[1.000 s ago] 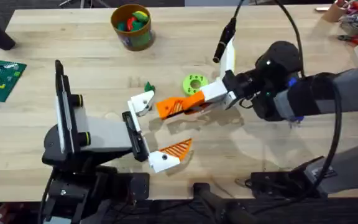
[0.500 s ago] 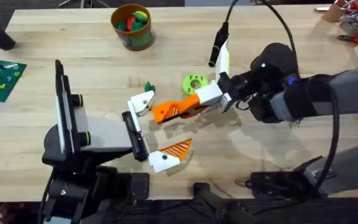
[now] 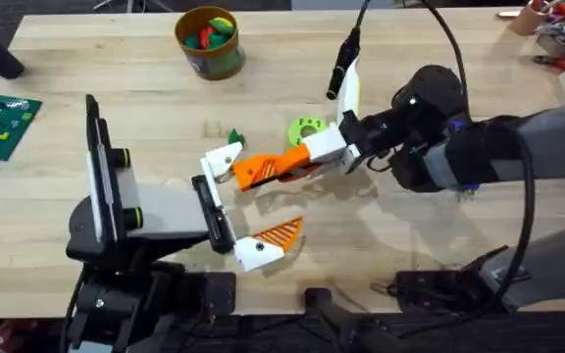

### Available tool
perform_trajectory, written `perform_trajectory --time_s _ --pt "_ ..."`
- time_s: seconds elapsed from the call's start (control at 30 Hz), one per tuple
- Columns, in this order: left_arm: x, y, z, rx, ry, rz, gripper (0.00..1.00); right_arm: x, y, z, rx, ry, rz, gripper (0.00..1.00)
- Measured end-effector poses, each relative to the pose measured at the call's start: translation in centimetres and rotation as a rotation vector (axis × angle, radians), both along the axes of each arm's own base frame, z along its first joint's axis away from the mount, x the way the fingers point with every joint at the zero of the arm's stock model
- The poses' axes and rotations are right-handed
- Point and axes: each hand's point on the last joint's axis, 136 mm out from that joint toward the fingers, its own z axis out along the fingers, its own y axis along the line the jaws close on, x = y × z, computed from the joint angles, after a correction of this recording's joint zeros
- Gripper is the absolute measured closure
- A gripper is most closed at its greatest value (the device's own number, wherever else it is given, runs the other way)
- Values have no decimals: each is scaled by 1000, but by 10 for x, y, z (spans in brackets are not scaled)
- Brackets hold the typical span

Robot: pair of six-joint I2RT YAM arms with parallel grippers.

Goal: Pick up the gripper from the table and insert it into the empty holder that is missing its gripper. Then pick up a screw, insert it into the mounting hole, and use the screwdriver to tighten it. Finally, clean up the table by picking up the vegetable and placing it into the bucket.

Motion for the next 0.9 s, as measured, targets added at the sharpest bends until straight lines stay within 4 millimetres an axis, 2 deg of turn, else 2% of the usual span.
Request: perform_trajectory --time_s 0.9 --pt "0 0 0 0 1 1 15 2 9 -4 6 -29 -30 982"
